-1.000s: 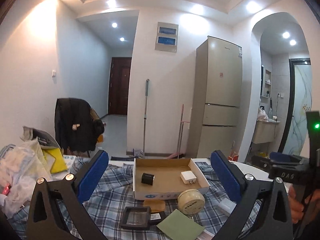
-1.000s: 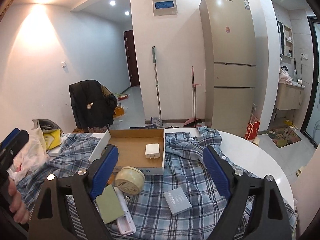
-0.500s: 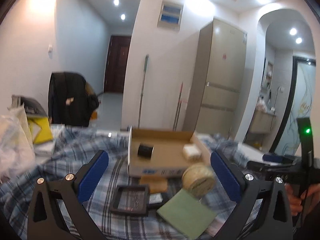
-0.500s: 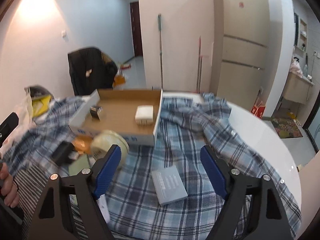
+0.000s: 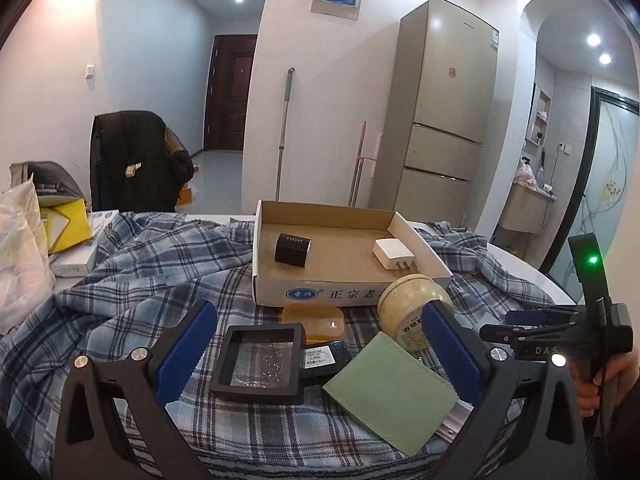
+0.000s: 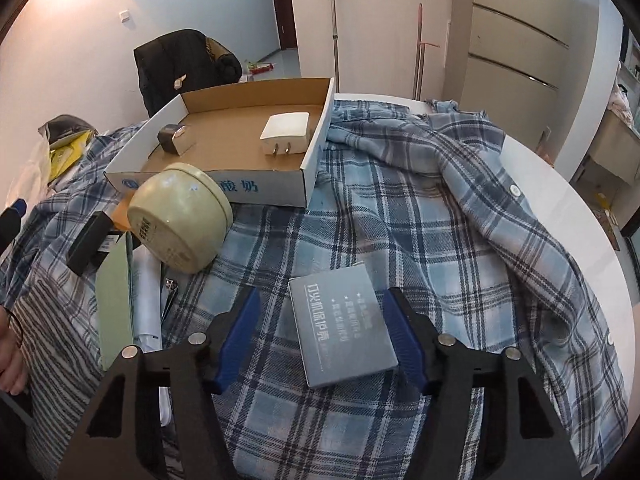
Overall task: Organize rigid objects
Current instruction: 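Lower the right gripper onto the grey-blue printed box and grasp it, then grasp the black square frame with the left gripper while the right holds the grey-blue box, then carry the black frame and grey-blue box over the cardboard box with both grippers, then lower the black frame into the cardboard box and open the left gripper, then lower the grey-blue box into the cardboard box and open the right gripper, then lift both grippers away from the cardboard box, then lower the right gripper onto the green felt pad and grasp it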
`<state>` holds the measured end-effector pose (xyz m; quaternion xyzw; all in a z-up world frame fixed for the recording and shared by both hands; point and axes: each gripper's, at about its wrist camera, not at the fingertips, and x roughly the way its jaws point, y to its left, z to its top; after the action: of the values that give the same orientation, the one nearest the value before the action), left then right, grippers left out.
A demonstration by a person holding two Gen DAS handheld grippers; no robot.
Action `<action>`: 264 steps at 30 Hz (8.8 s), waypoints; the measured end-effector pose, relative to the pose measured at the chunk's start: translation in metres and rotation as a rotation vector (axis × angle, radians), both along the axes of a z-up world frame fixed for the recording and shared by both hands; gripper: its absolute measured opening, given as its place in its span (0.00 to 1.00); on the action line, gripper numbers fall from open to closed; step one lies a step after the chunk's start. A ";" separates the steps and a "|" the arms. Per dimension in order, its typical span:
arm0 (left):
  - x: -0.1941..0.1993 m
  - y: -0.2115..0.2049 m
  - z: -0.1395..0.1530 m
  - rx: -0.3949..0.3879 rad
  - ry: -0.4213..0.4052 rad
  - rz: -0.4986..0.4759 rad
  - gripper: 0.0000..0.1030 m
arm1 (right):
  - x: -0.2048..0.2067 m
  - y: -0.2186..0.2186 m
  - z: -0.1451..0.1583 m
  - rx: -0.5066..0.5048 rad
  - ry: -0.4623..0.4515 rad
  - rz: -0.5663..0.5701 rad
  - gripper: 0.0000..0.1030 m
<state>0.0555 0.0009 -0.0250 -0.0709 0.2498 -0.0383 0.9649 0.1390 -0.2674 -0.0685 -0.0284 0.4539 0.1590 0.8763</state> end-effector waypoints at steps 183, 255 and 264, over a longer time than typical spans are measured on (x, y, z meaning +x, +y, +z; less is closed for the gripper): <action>0.133 0.021 0.100 0.062 -0.138 0.072 1.00 | 0.134 0.094 0.004 -0.062 0.078 -0.047 0.45; -0.059 0.066 0.032 0.002 -0.132 0.172 1.00 | -0.070 0.151 0.016 -0.204 -0.076 0.214 0.79; -0.050 0.070 0.019 0.028 -0.093 0.216 1.00 | -0.059 0.174 -0.013 -0.265 -0.013 0.278 0.79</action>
<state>0.0053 0.0711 -0.0059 -0.0820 0.1963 0.0661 0.9749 0.0797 -0.0937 -0.0813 -0.2072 0.4568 0.2171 0.8374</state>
